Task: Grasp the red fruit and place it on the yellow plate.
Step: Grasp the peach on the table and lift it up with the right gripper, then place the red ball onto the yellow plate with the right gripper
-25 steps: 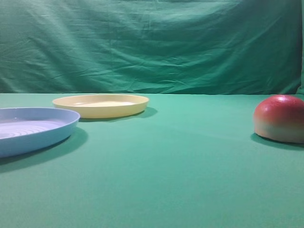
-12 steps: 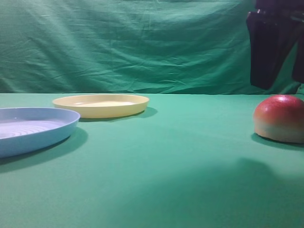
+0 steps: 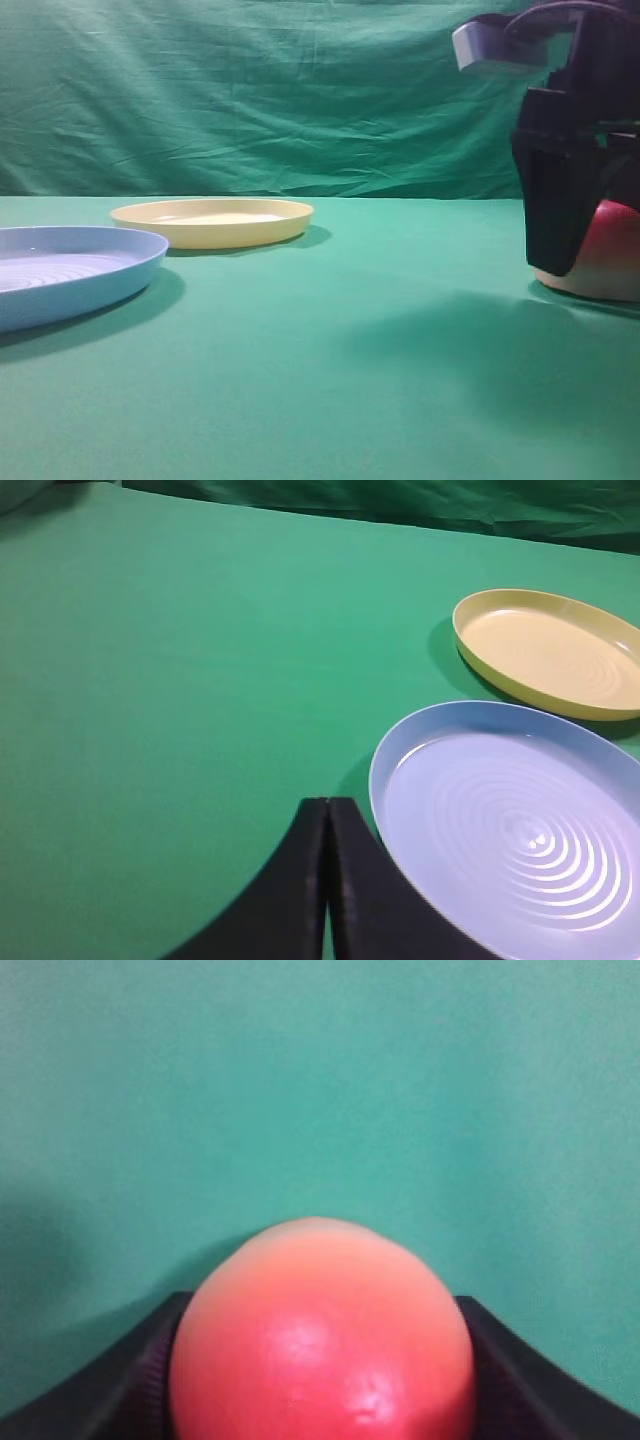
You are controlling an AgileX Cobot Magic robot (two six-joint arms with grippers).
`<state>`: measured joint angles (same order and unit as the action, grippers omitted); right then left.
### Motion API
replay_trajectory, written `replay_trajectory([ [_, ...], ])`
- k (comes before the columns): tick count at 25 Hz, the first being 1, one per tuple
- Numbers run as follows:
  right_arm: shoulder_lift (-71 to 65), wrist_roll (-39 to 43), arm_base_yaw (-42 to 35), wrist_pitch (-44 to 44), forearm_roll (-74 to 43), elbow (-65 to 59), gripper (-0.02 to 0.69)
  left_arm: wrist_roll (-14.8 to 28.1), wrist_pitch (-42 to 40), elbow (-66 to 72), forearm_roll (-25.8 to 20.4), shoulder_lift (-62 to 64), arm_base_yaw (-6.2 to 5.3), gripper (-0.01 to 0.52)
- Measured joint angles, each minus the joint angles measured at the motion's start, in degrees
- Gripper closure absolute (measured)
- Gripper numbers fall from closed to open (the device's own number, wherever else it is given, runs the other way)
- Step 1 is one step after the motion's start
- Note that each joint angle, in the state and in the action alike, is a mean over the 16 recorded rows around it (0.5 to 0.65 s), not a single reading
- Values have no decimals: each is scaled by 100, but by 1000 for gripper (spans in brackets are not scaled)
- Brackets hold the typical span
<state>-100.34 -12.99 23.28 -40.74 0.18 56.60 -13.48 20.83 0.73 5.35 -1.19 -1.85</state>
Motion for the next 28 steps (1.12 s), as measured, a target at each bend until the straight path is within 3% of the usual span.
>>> replay_trajectory([
  [8, -57, -2, 177, -302, -25, 884, 398, 0, 0, 0, 0, 0, 0, 514],
  [12, -189, -10, 439, -393, -24, 1671, 451, 0, 0, 0, 0, 0, 0, 514],
  [24, -1768, -34, 1380, 36, -12, 4295, 464, 0, 0, 0, 0, 0, 0, 514],
  [28, -2387, -38, 1517, 311, -12, 4817, 427, 0, 0, 0, 0, 0, 0, 514],
])
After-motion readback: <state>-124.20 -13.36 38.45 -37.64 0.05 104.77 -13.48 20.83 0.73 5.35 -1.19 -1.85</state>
